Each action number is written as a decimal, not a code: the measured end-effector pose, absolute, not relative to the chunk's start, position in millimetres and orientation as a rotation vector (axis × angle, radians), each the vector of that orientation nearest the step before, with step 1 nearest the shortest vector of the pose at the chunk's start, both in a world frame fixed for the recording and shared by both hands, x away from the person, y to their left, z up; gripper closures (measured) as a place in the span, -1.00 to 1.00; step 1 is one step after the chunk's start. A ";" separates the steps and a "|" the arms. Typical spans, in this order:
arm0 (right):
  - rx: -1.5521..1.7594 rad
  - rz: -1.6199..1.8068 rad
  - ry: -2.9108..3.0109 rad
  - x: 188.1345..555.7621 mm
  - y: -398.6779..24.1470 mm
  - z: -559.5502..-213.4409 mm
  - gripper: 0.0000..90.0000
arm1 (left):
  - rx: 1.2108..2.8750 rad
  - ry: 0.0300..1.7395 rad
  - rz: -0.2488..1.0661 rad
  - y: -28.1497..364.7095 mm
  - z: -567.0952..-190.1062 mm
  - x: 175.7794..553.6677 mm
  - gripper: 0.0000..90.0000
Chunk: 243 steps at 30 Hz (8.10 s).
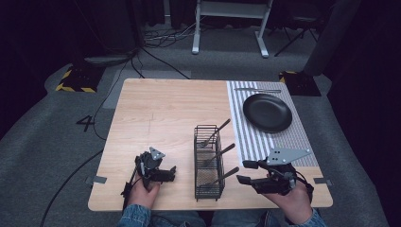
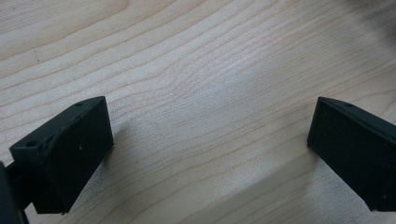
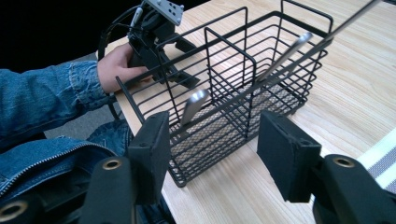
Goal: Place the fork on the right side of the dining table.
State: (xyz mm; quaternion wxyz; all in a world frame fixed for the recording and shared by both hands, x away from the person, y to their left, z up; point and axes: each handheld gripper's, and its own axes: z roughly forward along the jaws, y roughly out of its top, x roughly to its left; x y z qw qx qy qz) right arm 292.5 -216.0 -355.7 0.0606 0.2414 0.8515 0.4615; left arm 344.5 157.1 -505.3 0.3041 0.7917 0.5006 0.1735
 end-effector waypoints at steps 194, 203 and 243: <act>1.469 1.407 2.192 428.6 -368.5 -378.5 0.93 | 2.101 1.322 0.462 157.2 -505.2 345.2 -1.00; 1.501 1.394 2.196 434.2 -369.6 -380.2 0.92 | 2.099 1.322 0.463 157.1 -505.2 345.5 -1.00; 1.728 1.136 2.198 466.2 -402.9 -414.1 0.45 | 2.099 1.323 0.463 157.0 -505.2 345.5 -1.00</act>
